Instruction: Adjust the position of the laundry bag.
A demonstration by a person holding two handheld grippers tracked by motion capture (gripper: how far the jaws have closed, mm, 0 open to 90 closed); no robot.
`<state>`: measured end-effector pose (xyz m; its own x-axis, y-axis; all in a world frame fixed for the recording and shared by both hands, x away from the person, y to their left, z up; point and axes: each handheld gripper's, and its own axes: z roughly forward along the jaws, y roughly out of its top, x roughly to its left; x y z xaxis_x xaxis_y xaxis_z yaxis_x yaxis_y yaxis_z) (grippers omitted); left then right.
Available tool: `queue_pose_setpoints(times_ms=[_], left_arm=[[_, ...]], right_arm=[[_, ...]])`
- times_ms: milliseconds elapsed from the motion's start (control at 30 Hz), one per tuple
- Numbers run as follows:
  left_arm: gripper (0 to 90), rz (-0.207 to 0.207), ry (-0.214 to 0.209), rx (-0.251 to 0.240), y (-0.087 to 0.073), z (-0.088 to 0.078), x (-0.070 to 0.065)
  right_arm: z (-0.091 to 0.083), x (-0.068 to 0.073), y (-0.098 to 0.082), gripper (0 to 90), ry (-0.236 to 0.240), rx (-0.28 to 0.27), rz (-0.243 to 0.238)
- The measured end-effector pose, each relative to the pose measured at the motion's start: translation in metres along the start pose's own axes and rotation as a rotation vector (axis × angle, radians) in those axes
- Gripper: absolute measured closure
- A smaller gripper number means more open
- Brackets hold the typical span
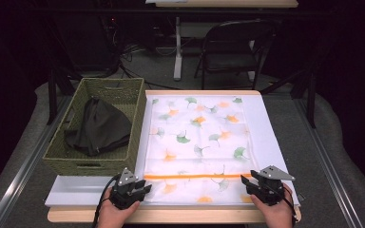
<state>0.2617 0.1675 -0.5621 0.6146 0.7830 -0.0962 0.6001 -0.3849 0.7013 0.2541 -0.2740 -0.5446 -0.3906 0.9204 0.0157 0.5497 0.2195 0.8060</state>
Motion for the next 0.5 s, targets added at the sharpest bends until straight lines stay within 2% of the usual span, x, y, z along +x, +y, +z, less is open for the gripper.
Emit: queue_pose_setpoints(times_ms=[33,67,167,300,500], left_arm=[[69.0,-0.001,-0.002,0.000,0.000,0.000,0.000],[69.6,-0.004,-0.002,0.000,0.000,0.000,0.000],[70.0,-0.008,-0.005,0.000,0.000,0.000,0.001],[70.3,-0.012,-0.006,-0.001,0.000,0.000,0.001],[70.7,-0.025,-0.012,-0.004,0.000,0.000,0.001]], right_arm=[[0.001,-0.017,-0.003,54.5,-0.038,0.036,0.052],[0.001,-0.024,-0.005,54.2,-0.046,0.056,0.077],[0.002,-0.032,-0.008,54.1,-0.053,0.085,0.099],[0.002,-0.038,-0.010,54.1,-0.061,0.095,0.127],[0.003,-0.043,-0.013,55.7,-0.046,0.120,0.179]])
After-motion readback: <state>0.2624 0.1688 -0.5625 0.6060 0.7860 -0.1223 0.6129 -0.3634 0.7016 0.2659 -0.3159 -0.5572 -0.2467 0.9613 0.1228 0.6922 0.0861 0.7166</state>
